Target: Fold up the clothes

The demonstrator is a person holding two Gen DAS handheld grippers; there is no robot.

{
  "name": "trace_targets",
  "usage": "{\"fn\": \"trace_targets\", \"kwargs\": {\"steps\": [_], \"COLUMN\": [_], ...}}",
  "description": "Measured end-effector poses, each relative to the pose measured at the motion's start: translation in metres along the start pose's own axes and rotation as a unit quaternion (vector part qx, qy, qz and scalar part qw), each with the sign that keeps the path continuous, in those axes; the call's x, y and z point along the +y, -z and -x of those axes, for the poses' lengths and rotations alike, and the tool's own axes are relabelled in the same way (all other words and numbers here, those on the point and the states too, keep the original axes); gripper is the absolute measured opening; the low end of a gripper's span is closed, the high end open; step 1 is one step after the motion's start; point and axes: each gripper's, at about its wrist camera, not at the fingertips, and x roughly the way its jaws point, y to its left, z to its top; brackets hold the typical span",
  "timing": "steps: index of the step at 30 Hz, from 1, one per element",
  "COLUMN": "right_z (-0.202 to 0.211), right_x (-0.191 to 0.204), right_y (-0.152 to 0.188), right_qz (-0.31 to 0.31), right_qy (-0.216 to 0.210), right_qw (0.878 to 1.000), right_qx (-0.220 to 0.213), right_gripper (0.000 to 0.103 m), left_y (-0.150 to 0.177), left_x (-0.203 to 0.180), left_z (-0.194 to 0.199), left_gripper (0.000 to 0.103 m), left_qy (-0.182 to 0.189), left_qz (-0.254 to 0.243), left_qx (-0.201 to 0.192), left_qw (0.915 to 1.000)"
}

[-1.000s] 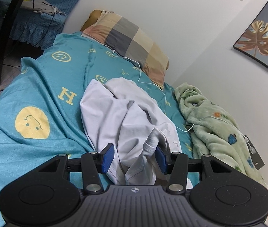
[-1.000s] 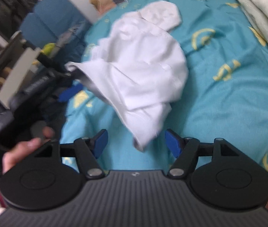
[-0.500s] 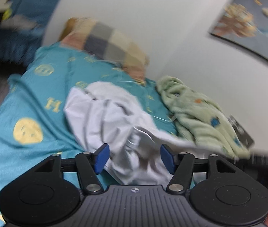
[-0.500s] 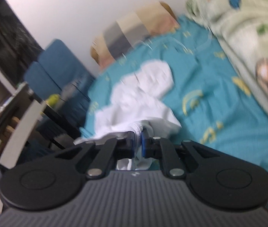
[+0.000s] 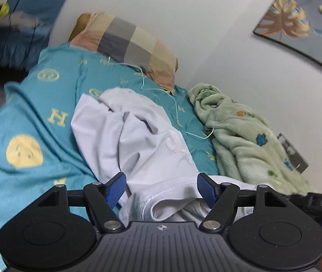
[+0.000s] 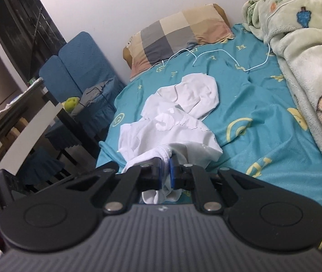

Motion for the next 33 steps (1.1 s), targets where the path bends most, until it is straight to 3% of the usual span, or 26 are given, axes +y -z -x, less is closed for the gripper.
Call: {"fn": "trace_targets", "kwargs": {"steps": [2,4,8,10,12,15,16,17,23,26,28,29,33], "right_z": [-0.001,-0.002,-0.001,0.0,-0.001,-0.003,-0.004,-0.006,-0.015,-0.018,-0.018,-0.017,-0.023], "right_x": [-0.004,-0.006,-0.005,-0.004,-0.005,-0.004,-0.003,-0.002,-0.002,0.009,0.019,0.025,0.043], "right_y": [0.0,0.0,0.0,0.0,0.001,0.002,0.003,0.004,0.01,0.014,0.018,0.021,0.023], "right_qz": [-0.011,-0.021,-0.023,-0.021,-0.022,-0.018,-0.016,-0.014,-0.006,0.032,0.067,0.088,0.145], "right_qy": [0.001,0.002,0.001,0.001,0.003,0.005,0.006,0.008,0.025,0.035,0.042,0.045,0.062], "right_qw": [1.0,1.0,1.0,1.0,1.0,1.0,1.0,1.0,0.999,0.998,0.996,0.995,0.988], "right_qx": [0.002,0.004,0.003,0.002,0.003,0.009,0.011,0.015,0.041,0.045,0.04,0.032,0.008], "right_gripper": [0.01,0.01,0.01,0.01,0.01,0.01,0.01,0.01,0.014,0.035,0.07,0.074,0.072], "left_y": [-0.001,-0.001,0.013,0.02,0.019,0.012,0.009,0.006,-0.001,-0.004,-0.005,-0.004,-0.005], "left_x": [-0.005,-0.021,-0.05,-0.05,-0.045,-0.033,-0.03,-0.026,-0.025,-0.031,-0.035,-0.037,-0.042], "left_z": [0.004,0.008,0.0,-0.008,-0.013,-0.012,-0.011,-0.009,0.007,0.019,0.025,0.028,0.032], "left_gripper": [0.071,0.071,0.071,0.067,0.055,0.029,0.01,0.003,0.001,0.001,0.001,0.001,0.001], "left_qy": [0.015,0.029,0.015,-0.003,-0.016,-0.007,0.0,0.008,0.032,0.045,0.053,0.058,0.067], "left_qz": [-0.021,-0.08,-0.195,-0.195,-0.179,-0.138,-0.123,-0.109,-0.08,-0.076,-0.076,-0.076,-0.077], "left_qx": [-0.001,-0.001,0.015,0.029,0.03,0.01,0.006,0.002,-0.035,-0.065,-0.079,-0.084,-0.094], "left_qw": [0.9997,0.9963,0.9806,0.9804,0.9833,0.9904,0.9924,0.9941,0.9957,0.994,0.9926,0.9919,0.9904]}}
